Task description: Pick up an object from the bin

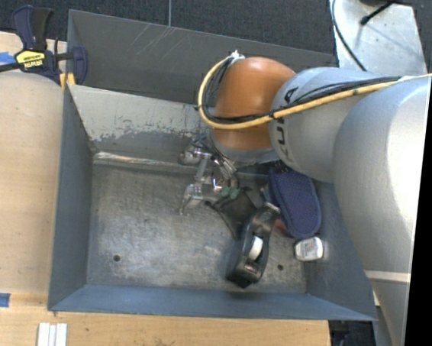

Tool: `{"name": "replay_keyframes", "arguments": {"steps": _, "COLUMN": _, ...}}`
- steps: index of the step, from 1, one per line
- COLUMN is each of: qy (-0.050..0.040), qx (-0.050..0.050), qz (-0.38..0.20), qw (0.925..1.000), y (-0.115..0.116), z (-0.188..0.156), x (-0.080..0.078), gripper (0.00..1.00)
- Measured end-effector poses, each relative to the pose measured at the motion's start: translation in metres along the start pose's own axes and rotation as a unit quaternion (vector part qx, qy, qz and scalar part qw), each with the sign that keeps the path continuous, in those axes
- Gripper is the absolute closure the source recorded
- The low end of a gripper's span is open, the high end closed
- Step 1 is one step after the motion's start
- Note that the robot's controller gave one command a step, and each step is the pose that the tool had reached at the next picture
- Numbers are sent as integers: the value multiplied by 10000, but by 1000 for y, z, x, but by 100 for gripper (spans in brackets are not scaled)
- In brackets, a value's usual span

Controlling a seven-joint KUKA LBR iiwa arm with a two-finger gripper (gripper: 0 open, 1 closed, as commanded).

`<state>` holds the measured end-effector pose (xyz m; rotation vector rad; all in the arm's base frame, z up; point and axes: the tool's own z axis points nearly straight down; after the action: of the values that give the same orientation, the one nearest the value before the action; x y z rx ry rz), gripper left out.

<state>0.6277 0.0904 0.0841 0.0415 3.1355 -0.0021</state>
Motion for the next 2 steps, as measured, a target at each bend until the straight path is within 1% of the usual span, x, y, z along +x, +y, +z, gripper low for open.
{"name": "replay_keyframes", "arguments": {"steps": 1, "qy": 8, "qx": -2, "qz": 958, "qw": 9954, "y": -36, "z": -40, "x": 15, "gripper": 0}}
{"name": "replay_keyframes", "arguments": {"steps": 2, "qy": 17, "qx": -43, "qz": 1823, "qw": 9832, "y": -108, "z": 9, "x": 10, "gripper": 0}}
